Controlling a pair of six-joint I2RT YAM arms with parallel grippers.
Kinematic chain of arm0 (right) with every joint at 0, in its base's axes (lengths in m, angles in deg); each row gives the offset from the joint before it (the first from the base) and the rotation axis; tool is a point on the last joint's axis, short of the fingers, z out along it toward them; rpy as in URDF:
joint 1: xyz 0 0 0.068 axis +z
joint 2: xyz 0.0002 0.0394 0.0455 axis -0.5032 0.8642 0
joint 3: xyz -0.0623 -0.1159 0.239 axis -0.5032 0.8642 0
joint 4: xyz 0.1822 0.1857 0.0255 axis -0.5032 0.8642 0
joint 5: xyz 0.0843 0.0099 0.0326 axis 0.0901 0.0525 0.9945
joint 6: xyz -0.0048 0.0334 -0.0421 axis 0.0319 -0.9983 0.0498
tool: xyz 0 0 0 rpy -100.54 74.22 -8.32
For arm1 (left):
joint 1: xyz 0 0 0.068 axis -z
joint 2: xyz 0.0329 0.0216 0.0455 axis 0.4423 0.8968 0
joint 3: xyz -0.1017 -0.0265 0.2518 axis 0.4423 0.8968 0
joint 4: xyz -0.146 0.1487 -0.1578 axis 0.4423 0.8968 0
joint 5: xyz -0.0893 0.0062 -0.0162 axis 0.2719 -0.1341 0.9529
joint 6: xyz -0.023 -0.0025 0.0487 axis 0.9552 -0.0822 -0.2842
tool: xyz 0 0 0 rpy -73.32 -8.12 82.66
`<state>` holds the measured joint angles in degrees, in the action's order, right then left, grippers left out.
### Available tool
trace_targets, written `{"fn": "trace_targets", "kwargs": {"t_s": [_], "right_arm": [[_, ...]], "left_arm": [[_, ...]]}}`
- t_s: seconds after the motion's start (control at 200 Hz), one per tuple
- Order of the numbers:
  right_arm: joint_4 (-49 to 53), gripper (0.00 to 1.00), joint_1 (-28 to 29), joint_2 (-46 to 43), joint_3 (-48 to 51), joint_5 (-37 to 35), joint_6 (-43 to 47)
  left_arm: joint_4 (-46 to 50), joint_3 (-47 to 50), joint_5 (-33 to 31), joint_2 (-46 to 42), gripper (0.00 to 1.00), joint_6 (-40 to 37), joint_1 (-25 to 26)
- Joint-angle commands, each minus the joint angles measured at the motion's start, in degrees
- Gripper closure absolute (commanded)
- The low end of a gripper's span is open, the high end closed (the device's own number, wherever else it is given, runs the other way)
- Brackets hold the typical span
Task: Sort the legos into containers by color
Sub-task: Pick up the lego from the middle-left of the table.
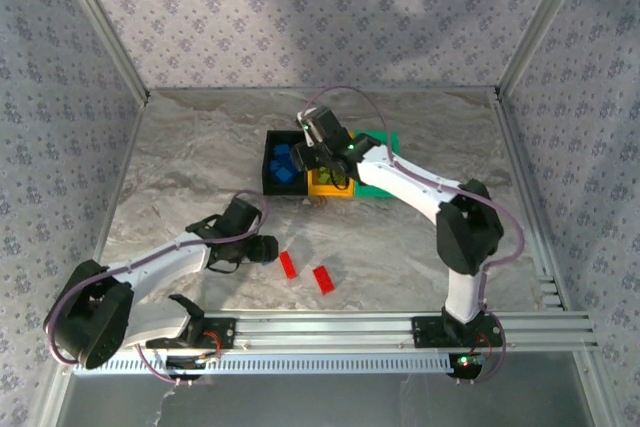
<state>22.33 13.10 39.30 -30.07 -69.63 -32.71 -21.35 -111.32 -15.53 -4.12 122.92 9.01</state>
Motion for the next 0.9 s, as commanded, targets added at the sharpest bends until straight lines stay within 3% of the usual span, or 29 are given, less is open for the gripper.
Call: {"fn": "trace_targets", "kwargs": {"t_s": [0.0, 0.59, 0.895], "right_arm": [[-3.5, 0.42, 0.8, -4.6, 7.3, -2.9, 2.1], [-10.8, 0.42, 3.5, -20.7, 35.2, -10.8, 2.6], [-13.5, 0.41, 5.7, -22.2, 39.1, -11.7, 1.9]], "left_arm": [[1.2, -2.9, 0.0, 1.4, 0.33, -1.0, 0.2], [14.8, -9.1, -1.6, 1.6, 0.33, 0.3, 3.9], [23.4, -15.1, -5.0, 6.6, 0.33, 3.8, 5.1]]}}
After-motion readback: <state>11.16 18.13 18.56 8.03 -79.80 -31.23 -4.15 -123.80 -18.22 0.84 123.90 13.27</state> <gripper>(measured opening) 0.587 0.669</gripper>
